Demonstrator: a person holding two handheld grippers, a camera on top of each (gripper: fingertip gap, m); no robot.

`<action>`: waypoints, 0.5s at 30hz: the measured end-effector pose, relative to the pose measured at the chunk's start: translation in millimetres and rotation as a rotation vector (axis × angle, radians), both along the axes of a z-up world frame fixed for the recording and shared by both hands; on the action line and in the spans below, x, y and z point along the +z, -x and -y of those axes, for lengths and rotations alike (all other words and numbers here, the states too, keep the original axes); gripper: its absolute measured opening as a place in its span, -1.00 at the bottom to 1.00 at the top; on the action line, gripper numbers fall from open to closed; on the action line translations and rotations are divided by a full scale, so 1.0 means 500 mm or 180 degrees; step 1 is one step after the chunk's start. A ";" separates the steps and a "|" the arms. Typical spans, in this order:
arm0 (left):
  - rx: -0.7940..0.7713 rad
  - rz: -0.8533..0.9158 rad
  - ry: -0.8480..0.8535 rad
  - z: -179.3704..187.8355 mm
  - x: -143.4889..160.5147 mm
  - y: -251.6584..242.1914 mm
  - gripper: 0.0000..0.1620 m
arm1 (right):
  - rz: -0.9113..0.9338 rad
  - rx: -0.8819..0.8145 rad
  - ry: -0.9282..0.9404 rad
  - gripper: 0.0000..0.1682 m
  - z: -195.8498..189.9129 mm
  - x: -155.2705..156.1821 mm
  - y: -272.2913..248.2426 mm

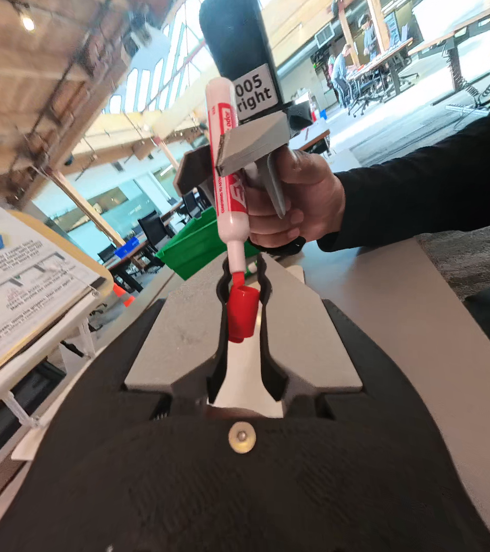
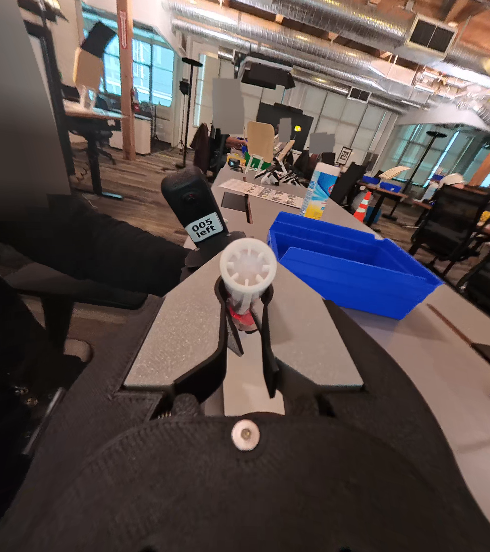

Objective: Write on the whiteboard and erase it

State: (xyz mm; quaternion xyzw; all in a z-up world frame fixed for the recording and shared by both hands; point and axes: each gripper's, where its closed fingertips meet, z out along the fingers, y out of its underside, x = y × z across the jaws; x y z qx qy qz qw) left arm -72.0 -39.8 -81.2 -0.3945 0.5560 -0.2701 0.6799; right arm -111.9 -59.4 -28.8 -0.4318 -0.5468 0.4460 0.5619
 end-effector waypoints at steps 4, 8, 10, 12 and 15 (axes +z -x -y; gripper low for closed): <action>-0.0116 0.0075 -0.0100 0.016 0.011 0.000 -0.83 | 0.0156 -0.0090 -0.0358 -0.82 0.035 0.007 0.009; -0.0130 0.0090 -0.0150 0.022 0.014 -0.002 -0.83 | 0.0182 -0.0051 -0.0438 -0.82 0.053 0.011 0.016; -0.0130 0.0095 -0.0152 0.022 0.015 -0.001 -0.83 | 0.0247 -0.0110 -0.0494 -0.82 0.047 0.005 0.017; -0.0165 0.0103 -0.0137 0.025 0.015 -0.001 -0.83 | 0.0238 -0.0119 -0.0480 -0.82 0.046 0.006 0.014; -0.0178 0.0112 -0.0140 0.027 0.017 -0.001 -0.83 | 0.0250 -0.0135 -0.0472 -0.82 0.042 0.008 0.011</action>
